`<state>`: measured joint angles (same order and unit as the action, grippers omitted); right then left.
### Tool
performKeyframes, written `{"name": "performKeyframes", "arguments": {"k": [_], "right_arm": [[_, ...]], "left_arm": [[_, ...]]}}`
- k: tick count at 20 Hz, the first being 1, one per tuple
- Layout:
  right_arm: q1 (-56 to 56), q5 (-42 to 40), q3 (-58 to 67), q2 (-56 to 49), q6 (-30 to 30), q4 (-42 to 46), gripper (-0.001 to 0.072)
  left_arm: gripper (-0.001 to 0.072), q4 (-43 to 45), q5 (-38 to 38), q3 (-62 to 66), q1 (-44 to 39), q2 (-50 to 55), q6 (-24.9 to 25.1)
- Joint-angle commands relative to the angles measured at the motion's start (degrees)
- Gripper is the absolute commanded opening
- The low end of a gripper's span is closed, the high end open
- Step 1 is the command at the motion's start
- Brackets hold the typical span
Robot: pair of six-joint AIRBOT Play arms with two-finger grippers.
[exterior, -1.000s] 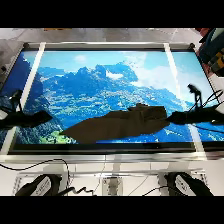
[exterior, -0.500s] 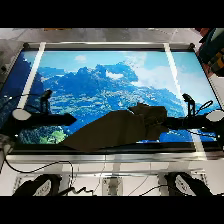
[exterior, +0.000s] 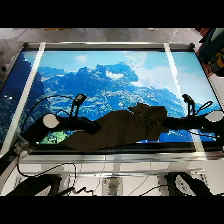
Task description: Fold the clothes and pants, and hang the long-sleeved shirts on hangers.
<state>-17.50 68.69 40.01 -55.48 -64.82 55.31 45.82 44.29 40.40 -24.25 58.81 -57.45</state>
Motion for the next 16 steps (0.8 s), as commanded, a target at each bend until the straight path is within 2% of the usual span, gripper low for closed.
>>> {"name": "performKeyframes", "arguments": {"k": [1, 4, 7, 10, 12, 16], "right_arm": [[0.04, 0.35, -0.02, 0.00, -0.02, -0.04, 0.0012], [0.04, 0.94, -0.02, 0.00, -0.04, -0.02, 0.0012], [0.04, 1.40, -0.02, 0.00, -0.04, -0.02, 0.0012], [0.04, 1.36, -0.02, 0.00, -0.04, 0.00, 0.0012], [0.04, 1.33, -0.02, 0.00, -0.04, 0.17, 0.0012], [0.04, 0.57, -0.02, -0.02, -0.02, 2.21, 0.0012]], "left_arm": [[0.0494, -0.07, -10.58, -0.11, -5.97, 0.07, -0.42], [0.0492, -0.02, -11.76, -0.35, -8.52, 0.07, -3.69], [0.0492, -0.07, -12.26, -1.42, -10.80, 0.68, -4.48], [0.0492, -0.09, -12.55, -1.40, -13.14, 4.85, -13.09], [0.0492, -0.81, -13.18, -1.29, -15.15, 8.39, -16.39], [0.0492, -14.43, -22.40, -0.81, -20.11, 13.27, -16.26]]}}
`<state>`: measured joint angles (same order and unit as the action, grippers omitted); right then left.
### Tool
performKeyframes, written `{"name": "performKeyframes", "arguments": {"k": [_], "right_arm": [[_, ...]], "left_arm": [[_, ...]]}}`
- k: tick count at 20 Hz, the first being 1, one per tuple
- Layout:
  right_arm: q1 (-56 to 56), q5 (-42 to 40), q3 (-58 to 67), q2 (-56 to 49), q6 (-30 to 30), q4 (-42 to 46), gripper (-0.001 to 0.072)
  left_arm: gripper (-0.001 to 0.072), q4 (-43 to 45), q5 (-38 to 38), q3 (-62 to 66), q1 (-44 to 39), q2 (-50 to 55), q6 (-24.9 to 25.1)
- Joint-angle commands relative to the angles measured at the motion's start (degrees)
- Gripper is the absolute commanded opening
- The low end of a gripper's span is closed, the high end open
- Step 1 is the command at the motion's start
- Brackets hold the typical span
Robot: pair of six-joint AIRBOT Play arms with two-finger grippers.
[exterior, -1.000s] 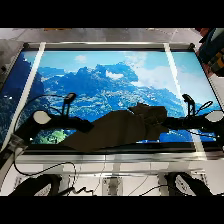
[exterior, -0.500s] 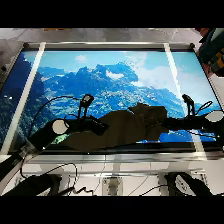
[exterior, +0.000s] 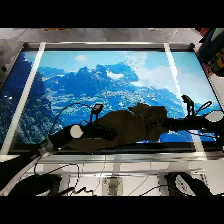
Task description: Fold the clothes and pants, and hang the long-sleeved shirts on hangers.
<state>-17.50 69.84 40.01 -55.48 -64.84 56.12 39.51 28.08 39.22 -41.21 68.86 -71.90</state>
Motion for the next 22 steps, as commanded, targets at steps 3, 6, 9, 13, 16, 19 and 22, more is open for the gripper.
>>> {"name": "performKeyframes", "arguments": {"k": [3, 6, 9, 13, 16, 19, 22], "right_arm": [[0.04, -2.49, -0.02, -0.02, 0.00, 1.77, 0.0012], [0.04, -3.43, -0.02, -0.02, 0.00, 1.77, 0.0011], [0.04, -3.45, -0.02, -0.02, 0.00, 1.77, 0.0012], [0.04, -3.43, -0.02, -0.02, 0.00, 1.77, 0.0012], [0.04, -3.43, -0.02, 0.00, 0.00, 1.75, 0.0012], [0.04, -3.50, -0.02, -0.02, 0.00, 1.75, 0.0012], [0.04, -3.50, -0.02, 0.00, 0.00, 1.75, 0.0012]], "left_arm": [[0.0492, -8.50, -5.81, 6.23, -5.75, 7.08, -1.81], [0.0493, -8.44, -4.79, 15.50, -7.39, 12.87, -1.81], [0.0493, -7.85, -0.07, 24.57, -8.26, 19.71, -1.38], [0.0493, -5.22, 7.65, 32.54, -8.07, 27.15, -1.42], [0.0493, -1.57, 10.10, 34.64, -7.98, 28.74, -3.08], [0.0492, -0.46, 10.21, 34.93, -8.00, 28.74, -3.13], [0.0493, 0.11, 10.16, 34.93, -8.44, 28.79, -3.13]]}}
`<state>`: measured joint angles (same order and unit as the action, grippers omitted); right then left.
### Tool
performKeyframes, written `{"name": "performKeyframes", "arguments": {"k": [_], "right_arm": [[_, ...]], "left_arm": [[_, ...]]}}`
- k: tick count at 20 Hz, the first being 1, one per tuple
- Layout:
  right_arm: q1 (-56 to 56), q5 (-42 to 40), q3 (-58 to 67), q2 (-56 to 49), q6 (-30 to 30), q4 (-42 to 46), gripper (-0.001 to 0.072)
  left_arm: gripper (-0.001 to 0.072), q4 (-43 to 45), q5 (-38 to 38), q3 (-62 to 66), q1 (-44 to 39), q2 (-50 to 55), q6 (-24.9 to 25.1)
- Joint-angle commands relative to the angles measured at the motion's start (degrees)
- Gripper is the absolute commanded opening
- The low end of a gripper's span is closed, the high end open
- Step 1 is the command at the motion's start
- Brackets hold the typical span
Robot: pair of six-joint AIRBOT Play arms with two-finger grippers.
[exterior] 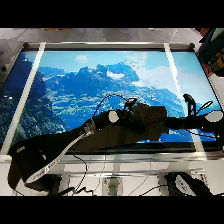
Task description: Fold the clothes and pants, and hang the long-sleeved shirts on hangers.
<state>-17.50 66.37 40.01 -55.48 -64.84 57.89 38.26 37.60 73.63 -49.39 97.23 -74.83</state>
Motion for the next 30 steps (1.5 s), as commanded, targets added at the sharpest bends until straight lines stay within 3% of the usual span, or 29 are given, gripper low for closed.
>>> {"name": "performKeyframes", "arguments": {"k": [1, 11, 14, 18, 20, 25, 30], "right_arm": [[0.04, -0.02, -0.02, 0.00, 0.00, -0.02, 0.0012], [0.04, 0.02, -0.04, 0.00, 0.02, 0.00, 0.0012], [0.04, 0.04, -0.02, -0.02, 0.02, 0.00, 0.0012], [0.04, 0.04, -0.02, -0.02, 0.02, 0.00, 0.0012], [0.04, 0.07, -0.04, 0.00, 0.02, 0.00, 0.0012], [0.04, 0.07, -0.02, 0.00, 0.02, 0.02, 0.0012], [0.04, 0.07, -0.02, -0.02, 0.02, 0.02, 0.0012]], "left_arm": [[0.0492, 2.08, 0.63, 0.52, -0.57, 0.42, -0.22], [0.0493, 4.07, -0.02, 2.01, -1.31, 1.55, -1.68], [0.0492, 11.50, 0.24, 4.39, -3.10, 1.62, -2.40], [0.0492, 30.56, 1.14, 5.42, -5.60, 1.66, -16.20], [0.0492, 35.43, 2.58, 5.42, -6.16, 1.90, -21.49], [0.0481, 34.99, -0.98, 5.49, -7.10, 2.40, -22.75], [0.0492, 26.99, -4.59, 5.49, -7.17, 2.40, -24.24]]}}
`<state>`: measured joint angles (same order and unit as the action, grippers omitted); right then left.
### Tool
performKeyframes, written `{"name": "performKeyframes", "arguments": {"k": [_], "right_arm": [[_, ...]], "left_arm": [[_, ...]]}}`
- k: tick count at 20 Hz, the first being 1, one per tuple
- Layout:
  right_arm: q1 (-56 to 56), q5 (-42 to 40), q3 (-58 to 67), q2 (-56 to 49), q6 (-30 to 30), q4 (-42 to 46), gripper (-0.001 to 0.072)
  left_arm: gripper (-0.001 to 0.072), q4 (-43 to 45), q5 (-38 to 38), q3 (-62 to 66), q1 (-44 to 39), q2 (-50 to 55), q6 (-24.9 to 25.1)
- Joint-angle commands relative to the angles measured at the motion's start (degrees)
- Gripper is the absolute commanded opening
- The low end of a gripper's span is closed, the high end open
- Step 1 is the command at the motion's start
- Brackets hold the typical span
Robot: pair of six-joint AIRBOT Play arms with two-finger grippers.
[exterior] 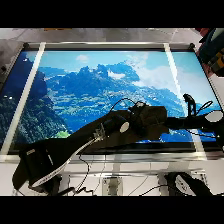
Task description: Fold the clothes and pants, and hang the long-sleeved shirts on hangers.
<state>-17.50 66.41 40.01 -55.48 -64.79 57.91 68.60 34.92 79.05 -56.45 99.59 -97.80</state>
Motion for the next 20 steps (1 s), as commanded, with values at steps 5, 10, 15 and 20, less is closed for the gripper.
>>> {"name": "performKeyframes", "arguments": {"k": [5, 10, 15, 20], "right_arm": [[0.04, 0.00, -0.02, -0.02, -0.02, 0.02, 0.0012], [0.04, 0.04, -0.02, 0.00, -0.02, 0.02, 0.0012], [0.04, 0.09, -0.02, -0.02, -0.02, 0.42, 0.0012], [0.04, 0.00, -0.02, -0.02, -0.02, 0.83, 0.0012]], "left_arm": [[0.0492, -3.74, -2.54, 0.07, -0.76, 0.04, -1.27], [0.0491, -0.81, -2.43, 0.07, -1.40, 1.81, -1.27], [0.0287, -0.07, 0.39, 0.26, -1.01, 3.19, -2.56], [0.0012, 4.31, 2.60, 4.74, 0.94, 1.77, 0.74]]}}
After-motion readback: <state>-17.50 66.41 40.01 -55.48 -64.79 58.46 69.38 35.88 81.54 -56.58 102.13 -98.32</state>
